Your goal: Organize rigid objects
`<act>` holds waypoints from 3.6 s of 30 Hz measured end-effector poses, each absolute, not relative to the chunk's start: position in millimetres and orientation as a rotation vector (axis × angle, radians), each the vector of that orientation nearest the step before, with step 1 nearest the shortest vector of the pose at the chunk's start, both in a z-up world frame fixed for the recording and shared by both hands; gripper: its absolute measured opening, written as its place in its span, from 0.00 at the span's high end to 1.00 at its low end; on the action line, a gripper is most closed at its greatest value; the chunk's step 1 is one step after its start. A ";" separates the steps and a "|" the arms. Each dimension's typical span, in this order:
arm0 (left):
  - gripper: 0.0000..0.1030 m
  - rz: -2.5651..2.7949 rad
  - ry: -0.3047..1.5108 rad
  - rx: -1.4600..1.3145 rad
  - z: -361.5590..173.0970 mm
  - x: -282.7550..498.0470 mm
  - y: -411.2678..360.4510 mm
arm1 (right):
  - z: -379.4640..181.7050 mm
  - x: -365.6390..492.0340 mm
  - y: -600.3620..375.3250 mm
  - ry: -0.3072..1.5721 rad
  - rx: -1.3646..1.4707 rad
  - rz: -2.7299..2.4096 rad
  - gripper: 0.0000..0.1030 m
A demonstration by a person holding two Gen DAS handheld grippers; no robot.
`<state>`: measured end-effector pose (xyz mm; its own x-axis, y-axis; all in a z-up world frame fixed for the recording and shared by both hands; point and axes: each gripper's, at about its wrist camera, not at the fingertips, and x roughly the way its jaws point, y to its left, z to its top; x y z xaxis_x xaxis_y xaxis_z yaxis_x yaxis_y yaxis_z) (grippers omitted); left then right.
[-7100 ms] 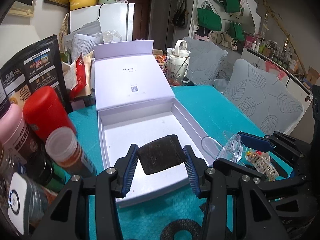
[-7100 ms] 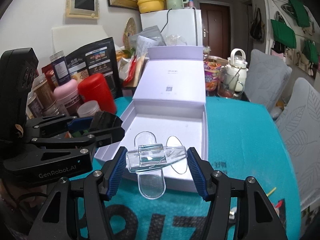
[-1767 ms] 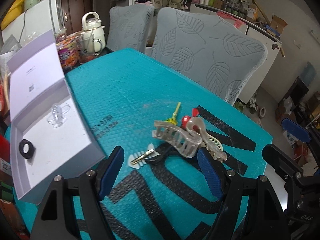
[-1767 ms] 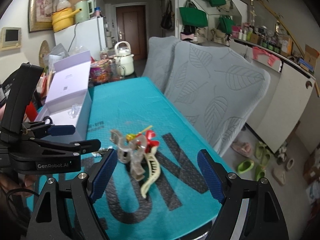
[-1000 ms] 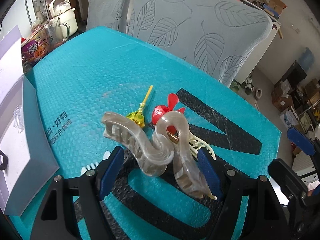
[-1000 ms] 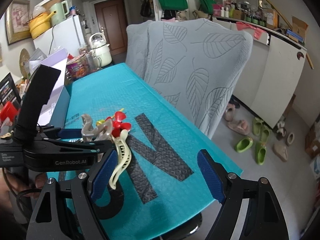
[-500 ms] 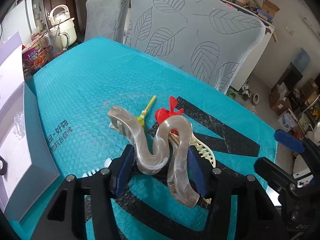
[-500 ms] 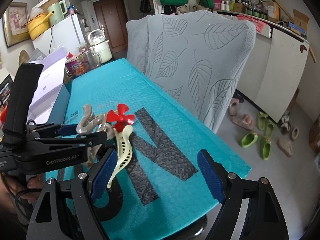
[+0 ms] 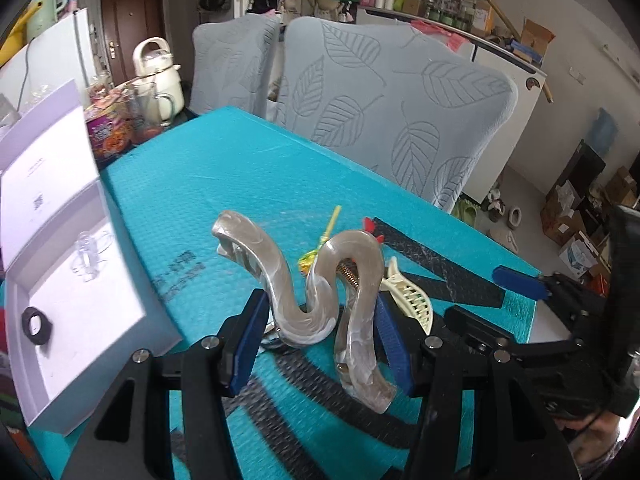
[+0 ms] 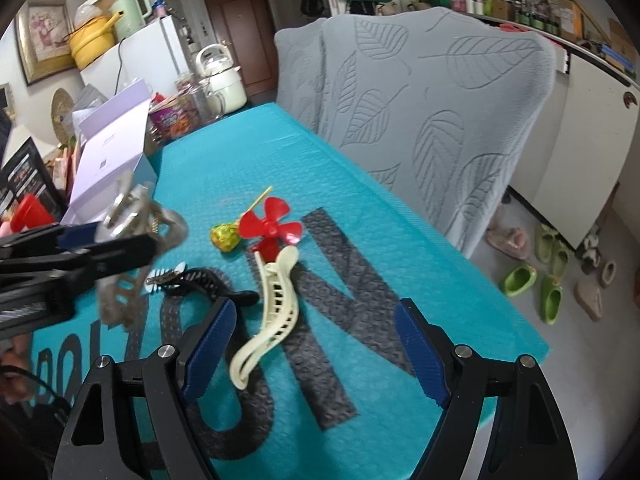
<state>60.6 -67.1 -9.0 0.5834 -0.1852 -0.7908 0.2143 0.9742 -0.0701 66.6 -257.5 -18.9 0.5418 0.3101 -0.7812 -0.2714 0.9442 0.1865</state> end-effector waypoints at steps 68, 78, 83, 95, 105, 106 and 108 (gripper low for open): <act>0.47 0.076 0.859 -0.139 -5.2 -54.4 60.4 | 8.1 -0.6 -108.9 0.834 -0.220 0.686 0.79; 0.47 0.153 0.850 -0.178 -3.9 -72.2 87.5 | 8.8 -12.8 -75.1 0.834 -0.257 0.791 0.79; 0.47 0.179 0.844 -0.194 -3.5 -76.4 100.6 | 8.8 -16.9 -59.2 0.835 -0.274 0.836 0.79; 0.47 0.185 0.815 -0.194 6.4 -69.8 124.6 | 15.1 -16.5 -27.9 0.843 -0.277 0.907 0.79; 0.47 0.172 0.757 -0.178 28.3 -47.0 140.7 | 40.6 4.7 -9.3 0.798 -0.275 0.924 0.79; 0.47 0.170 0.747 -0.176 32.1 -43.6 142.4 | 44.3 8.1 -7.6 0.790 -0.275 0.923 0.79; 0.47 0.169 0.733 -0.172 38.2 -38.3 144.4 | 49.6 14.4 -4.6 0.778 -0.272 0.925 0.79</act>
